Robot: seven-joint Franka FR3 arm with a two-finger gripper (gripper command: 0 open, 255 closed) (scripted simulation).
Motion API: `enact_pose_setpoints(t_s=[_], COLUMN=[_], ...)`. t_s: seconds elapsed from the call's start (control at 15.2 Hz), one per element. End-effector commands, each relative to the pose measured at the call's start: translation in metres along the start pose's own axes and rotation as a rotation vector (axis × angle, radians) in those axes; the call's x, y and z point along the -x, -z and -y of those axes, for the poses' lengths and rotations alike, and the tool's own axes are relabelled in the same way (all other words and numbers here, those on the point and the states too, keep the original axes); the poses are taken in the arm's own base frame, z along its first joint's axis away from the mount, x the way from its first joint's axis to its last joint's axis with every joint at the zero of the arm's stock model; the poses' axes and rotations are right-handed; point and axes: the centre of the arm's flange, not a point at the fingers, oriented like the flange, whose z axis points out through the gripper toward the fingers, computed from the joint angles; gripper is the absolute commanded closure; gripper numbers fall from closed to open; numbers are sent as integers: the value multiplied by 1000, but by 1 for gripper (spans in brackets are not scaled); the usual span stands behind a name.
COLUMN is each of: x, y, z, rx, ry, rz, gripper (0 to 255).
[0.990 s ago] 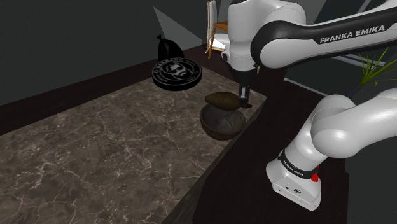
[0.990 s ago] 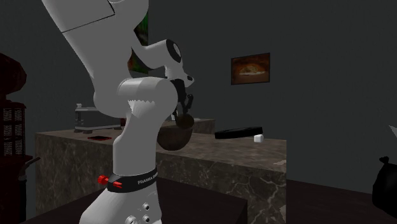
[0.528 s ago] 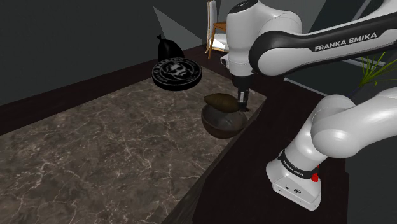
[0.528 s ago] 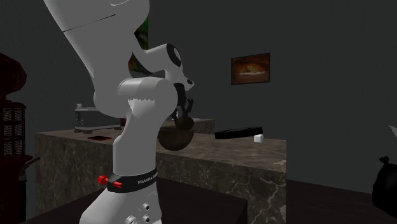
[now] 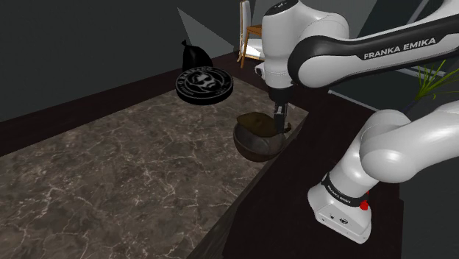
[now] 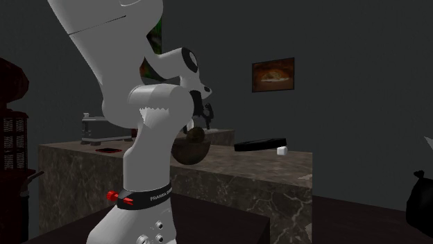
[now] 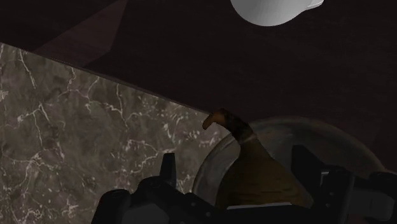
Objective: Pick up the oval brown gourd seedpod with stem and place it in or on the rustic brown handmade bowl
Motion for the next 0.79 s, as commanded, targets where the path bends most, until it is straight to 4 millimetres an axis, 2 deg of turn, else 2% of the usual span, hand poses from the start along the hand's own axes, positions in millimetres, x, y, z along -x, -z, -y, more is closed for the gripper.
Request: enact_pose_setpoints(t_s=[0.0,0.26,0.73], x=[0,0,0], y=[0,50,50], z=[0,0,0], rx=[0,0,0], ry=[0,0,0], rz=[0,0,0], gripper=[0,0,0])
